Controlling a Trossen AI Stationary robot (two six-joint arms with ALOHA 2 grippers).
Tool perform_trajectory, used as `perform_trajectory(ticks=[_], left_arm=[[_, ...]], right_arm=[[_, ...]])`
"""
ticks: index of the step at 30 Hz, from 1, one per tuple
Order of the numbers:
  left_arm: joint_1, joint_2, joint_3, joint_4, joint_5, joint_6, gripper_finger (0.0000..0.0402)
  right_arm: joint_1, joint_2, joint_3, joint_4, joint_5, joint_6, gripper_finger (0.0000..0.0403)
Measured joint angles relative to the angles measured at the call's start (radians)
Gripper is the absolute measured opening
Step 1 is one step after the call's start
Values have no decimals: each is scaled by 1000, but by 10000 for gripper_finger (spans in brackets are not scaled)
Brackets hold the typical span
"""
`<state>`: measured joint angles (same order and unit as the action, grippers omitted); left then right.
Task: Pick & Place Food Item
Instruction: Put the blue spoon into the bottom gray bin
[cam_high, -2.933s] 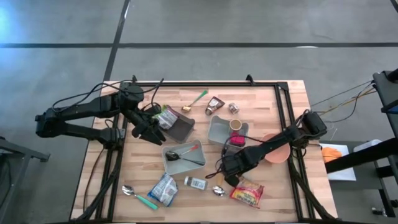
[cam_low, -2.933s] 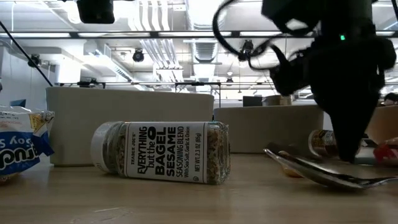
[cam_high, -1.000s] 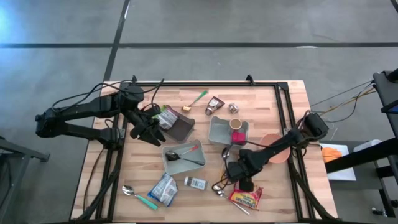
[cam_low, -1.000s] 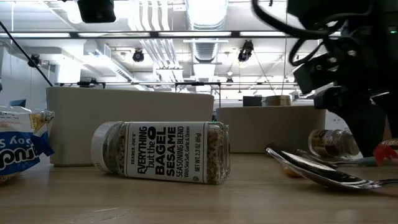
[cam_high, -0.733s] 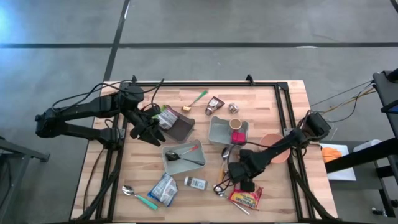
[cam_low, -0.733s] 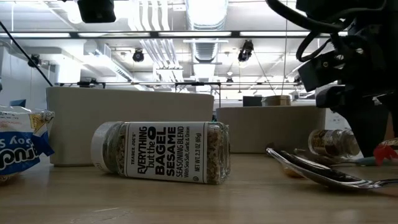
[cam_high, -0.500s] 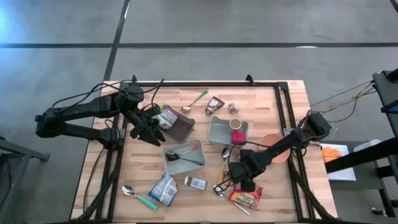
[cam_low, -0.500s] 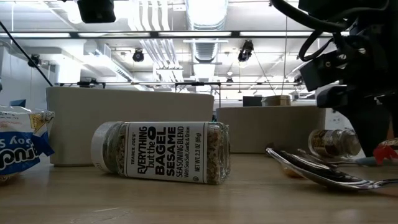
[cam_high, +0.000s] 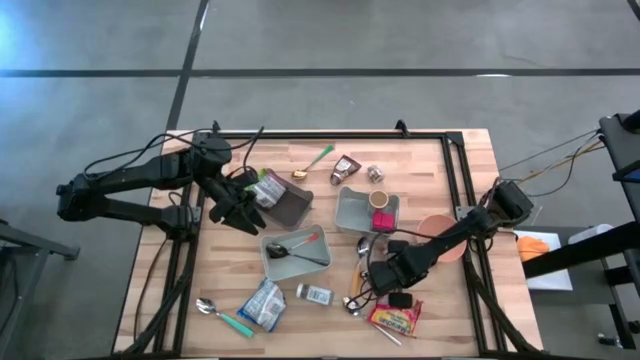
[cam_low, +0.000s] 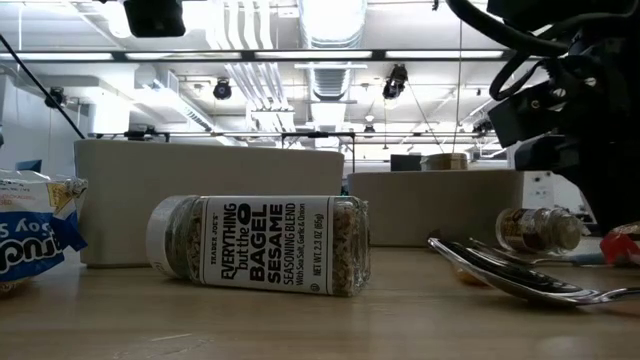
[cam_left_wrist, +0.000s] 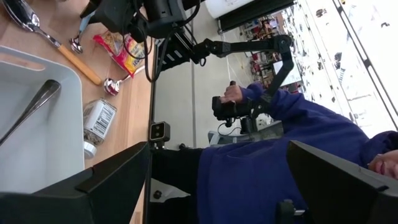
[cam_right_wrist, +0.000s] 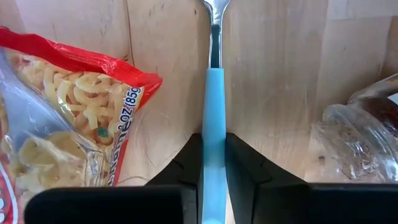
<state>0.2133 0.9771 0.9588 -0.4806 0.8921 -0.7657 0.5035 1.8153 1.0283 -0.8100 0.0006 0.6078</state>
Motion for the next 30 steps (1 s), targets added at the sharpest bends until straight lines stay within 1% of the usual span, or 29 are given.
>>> perform_trajectory(ticks=[7, 10, 18, 21, 24, 28, 30], left_arm=[[0, 0, 0, -6, 0, -1, 380], [0, 0, 0, -6, 3, -13, 380], [0, 0, 2, -6, 43, -36, 380], [0, -1, 6, -3, 55, -36, 380], [0, -6, 3, -6, 55, -30, 380], [0, -6, 3, -5, -7, -12, 380], [0, -5, 3, -6, -18, -14, 380]], right_arm=[[16, 1, 76, -24, 3, 25, 33], [18, -6, 120, -70, 3, 44, 33], [18, -7, 249, -79, 7, 17, 33], [16, -7, 314, -83, 59, 1, 33], [0, -8, 388, -115, 128, -50, 33], [-63, -9, 472, -130, 205, -124, 33], [-110, -9, 504, -127, 209, -154, 33]])
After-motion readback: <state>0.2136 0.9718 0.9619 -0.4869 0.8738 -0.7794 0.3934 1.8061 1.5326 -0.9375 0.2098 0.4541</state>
